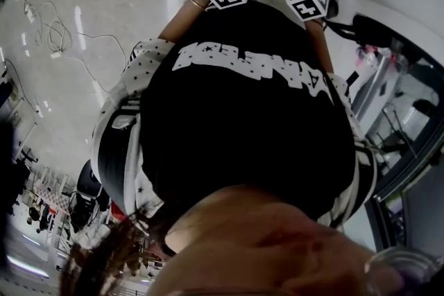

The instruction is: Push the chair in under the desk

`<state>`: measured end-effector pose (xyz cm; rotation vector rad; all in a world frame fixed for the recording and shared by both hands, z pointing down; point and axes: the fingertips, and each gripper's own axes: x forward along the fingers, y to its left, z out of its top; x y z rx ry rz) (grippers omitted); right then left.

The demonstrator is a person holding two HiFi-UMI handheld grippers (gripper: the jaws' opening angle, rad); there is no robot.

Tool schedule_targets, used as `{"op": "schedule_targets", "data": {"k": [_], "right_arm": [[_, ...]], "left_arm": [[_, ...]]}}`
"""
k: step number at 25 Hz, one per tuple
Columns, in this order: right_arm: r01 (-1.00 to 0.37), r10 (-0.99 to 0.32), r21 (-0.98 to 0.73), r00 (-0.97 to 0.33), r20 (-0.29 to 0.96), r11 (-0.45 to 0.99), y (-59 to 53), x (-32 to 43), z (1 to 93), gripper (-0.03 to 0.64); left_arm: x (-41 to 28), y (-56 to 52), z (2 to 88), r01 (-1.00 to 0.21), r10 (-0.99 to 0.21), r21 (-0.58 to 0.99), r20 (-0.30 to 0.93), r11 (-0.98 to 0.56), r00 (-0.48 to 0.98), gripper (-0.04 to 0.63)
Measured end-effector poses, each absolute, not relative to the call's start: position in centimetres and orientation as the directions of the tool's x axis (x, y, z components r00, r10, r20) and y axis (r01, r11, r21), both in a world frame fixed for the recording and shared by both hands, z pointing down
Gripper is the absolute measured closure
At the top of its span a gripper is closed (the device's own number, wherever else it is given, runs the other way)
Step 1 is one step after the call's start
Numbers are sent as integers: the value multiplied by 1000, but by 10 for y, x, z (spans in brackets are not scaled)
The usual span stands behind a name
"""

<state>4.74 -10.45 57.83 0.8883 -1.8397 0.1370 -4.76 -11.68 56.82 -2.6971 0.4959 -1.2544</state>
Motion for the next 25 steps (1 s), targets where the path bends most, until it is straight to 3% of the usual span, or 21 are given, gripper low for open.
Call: {"op": "schedule_targets", "data": {"k": [25], "right_arm": [[-593,-510,296,-230,829,749,-134,41,573,457]], "left_arm": [[-53,-146,566,-301,-381,-248,738,-921,557,425]]}}
